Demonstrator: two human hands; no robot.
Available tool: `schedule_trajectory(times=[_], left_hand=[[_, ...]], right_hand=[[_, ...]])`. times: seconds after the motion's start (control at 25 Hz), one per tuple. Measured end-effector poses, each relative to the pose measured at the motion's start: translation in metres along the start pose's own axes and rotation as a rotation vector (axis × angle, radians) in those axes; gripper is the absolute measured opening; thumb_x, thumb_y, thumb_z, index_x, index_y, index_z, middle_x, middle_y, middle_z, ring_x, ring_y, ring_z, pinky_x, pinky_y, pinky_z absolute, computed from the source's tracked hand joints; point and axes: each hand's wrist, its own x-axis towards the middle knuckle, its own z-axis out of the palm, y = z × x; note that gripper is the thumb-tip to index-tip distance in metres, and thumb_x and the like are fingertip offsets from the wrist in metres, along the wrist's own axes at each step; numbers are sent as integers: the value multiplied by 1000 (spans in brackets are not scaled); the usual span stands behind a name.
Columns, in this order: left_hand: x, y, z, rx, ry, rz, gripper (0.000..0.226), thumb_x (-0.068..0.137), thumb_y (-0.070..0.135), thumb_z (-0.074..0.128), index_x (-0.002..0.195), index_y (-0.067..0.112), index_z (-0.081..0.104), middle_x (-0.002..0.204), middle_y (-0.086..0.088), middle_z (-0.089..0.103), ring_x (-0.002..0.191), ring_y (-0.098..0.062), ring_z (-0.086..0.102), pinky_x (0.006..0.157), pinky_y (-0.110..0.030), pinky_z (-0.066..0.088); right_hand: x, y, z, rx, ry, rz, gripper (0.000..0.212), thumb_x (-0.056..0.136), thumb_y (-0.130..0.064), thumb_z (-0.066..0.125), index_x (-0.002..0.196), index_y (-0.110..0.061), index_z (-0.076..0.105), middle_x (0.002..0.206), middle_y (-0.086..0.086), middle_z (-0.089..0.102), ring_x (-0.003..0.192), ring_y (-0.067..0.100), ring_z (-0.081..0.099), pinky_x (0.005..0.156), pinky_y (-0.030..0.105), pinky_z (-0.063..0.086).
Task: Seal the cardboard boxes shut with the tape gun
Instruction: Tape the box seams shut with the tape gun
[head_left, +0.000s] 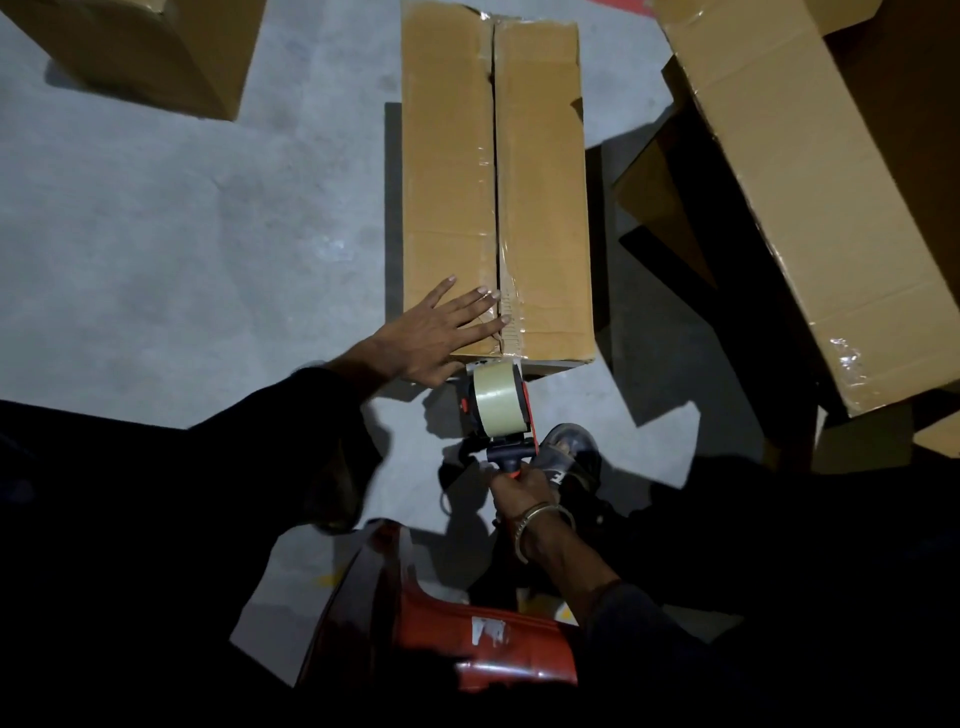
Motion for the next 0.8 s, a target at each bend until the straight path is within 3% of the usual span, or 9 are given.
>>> schedule_trajectory(times=[0.12,0.28,0.36,0.44,0.52,0.64,0.72,0.76,0.8], left_hand=[[-1,0,-5,4,-14,-3,98,96,49,58,166,28,-8,173,-17,-3,161,-30,2,125,-66,7],[-1,10,-1,77,18,-4,102,94,39,66,166,32,-5,174,-15,-7,161,-33,5,120,-73,10],[0,9,2,78,26,11,99,95,35,64,167,31,-4,174,-13,-5,161,-32,6,119,-74,10],[0,7,7,66,28,9,98,95,32,63,167,31,-5,174,-12,-4,161,-31,3,119,-74,8],[2,7,7,79,24,0,100,95,30,64,167,30,-6,174,-12,-5,161,-30,0,120,-74,7],[3,12,8,108,-1,-23,105,94,28,67,166,27,-9,174,-13,-5,161,-30,-3,119,-74,8],[4,13,7,131,-10,-51,110,91,28,70,166,26,-10,174,-14,-6,161,-29,-2,119,-74,8],[4,13,5,144,-5,-49,112,90,29,71,166,25,-11,174,-14,-6,161,-29,-2,119,-74,8],[6,15,5,132,-1,-42,112,90,29,71,166,25,-12,174,-13,-6,161,-29,-2,119,-74,7]], right_hand=[[3,0,4,106,-79,76,35,75,-44,78,60,-15,64,45,1,49,40,21,46,51,30,46],[-2,-9,0,157,-120,155,21,81,-22,63,62,-15,55,44,3,41,33,16,37,47,25,40],[6,-13,5,115,-115,170,20,66,-32,64,62,-15,55,47,3,47,42,21,47,52,32,44],[22,-15,12,73,-68,134,41,48,-43,60,74,-11,63,64,7,63,62,31,63,61,42,52],[48,-13,21,38,-75,148,56,50,-44,56,91,-8,69,87,13,72,79,37,73,67,44,58],[59,-17,23,-5,-87,176,78,37,-49,51,99,-7,71,79,13,69,72,34,69,73,47,59],[40,-31,16,54,-171,249,59,47,-42,56,87,-1,71,57,9,58,49,26,57,59,32,50],[32,-39,18,37,-265,321,35,66,-34,57,70,0,66,47,7,50,38,22,49,53,22,40],[26,-46,15,31,-356,329,35,84,-23,50,55,-5,56,40,3,41,30,18,39,50,16,30]])
